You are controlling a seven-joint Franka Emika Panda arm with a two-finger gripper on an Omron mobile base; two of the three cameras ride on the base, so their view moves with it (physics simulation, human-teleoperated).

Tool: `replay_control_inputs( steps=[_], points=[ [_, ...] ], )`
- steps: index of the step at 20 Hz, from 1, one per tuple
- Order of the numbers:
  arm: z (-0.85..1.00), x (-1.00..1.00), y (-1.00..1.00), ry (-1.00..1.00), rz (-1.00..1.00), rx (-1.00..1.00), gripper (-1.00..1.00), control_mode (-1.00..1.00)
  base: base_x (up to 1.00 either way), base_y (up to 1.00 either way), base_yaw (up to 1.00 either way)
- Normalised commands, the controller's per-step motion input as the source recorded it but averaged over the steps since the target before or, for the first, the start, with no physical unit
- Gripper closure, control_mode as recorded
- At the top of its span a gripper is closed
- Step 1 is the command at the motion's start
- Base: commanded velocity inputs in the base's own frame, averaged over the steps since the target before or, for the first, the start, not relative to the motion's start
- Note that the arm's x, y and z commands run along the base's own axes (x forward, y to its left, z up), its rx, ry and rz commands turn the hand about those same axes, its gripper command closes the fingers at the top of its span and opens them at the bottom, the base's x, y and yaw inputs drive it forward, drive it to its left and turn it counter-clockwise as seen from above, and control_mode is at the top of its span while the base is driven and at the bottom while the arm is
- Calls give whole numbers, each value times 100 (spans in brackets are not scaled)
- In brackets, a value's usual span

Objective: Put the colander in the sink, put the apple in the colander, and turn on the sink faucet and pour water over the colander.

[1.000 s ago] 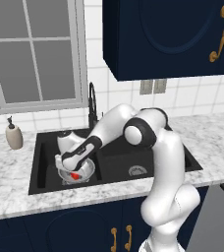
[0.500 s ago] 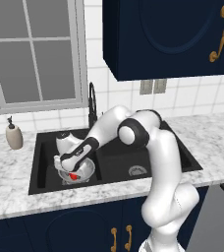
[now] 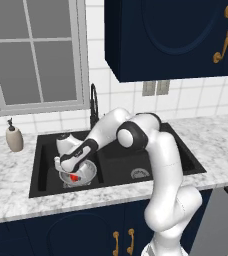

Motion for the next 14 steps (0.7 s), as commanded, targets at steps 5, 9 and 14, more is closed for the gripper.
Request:
replay_control_inputs(
  steps=[5,9,14],
  points=[
    [0,0,0,0,0,0,-100,-100,0,0,0],
    [0,-1,0,-1,0,0,-100,-100,0,0,0],
    [25,0,0,0,1,0,-100,-100,0,0,0]
  ],
)
